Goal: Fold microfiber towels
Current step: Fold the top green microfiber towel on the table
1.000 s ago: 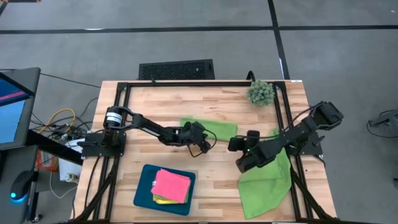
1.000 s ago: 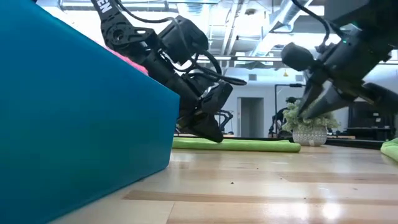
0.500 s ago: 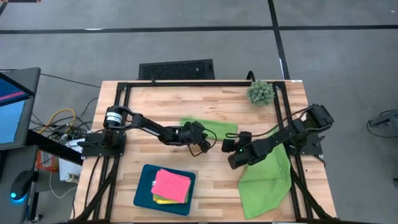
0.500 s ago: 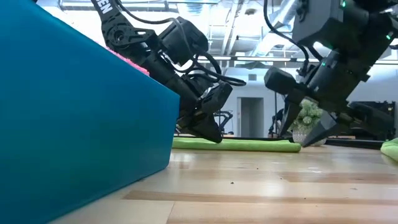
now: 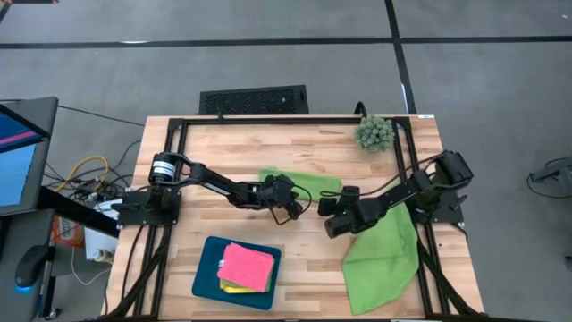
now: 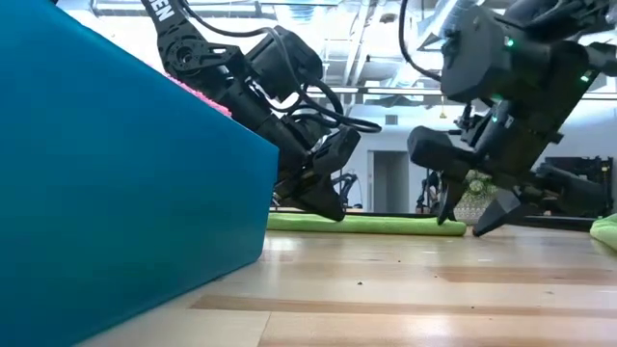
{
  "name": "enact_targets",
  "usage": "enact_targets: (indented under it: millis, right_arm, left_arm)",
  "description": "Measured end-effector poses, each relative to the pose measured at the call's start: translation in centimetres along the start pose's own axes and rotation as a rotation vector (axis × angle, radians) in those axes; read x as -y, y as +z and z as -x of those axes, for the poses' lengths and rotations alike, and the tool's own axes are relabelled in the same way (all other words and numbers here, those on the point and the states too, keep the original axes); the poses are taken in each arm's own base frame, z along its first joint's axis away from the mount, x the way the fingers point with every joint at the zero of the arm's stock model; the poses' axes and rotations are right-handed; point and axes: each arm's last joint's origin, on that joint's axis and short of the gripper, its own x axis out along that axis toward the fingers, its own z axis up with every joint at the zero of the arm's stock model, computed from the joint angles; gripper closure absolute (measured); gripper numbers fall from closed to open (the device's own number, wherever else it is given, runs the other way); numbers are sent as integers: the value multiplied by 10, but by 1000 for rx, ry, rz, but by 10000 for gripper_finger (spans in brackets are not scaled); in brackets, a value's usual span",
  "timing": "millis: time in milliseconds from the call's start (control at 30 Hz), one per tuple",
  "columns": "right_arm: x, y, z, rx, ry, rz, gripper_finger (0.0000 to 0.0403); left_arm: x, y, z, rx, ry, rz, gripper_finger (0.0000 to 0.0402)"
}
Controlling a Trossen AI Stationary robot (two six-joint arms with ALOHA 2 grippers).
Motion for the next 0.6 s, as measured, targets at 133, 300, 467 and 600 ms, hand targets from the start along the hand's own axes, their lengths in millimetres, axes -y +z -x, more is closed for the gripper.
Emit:
enact_targets:
  millis: [133,300,467,600]
  right_arm:
    - [-5,-1,-4,-7,-5,16,174]
    - [-3,-1,-5,-18,-25,32,253]
    - [-3,-1,-4,-36,-27,27,343]
    - [-4,2,0,-47,-16,17,389]
  left_arm:
    - [0,0,0,-3,1,-1,401]
    - [0,0,0,-3,1,-1,401]
    - [2,0,1,-34,-55,-12,401]
    - [7,10,11,-46,-131,-15,401]
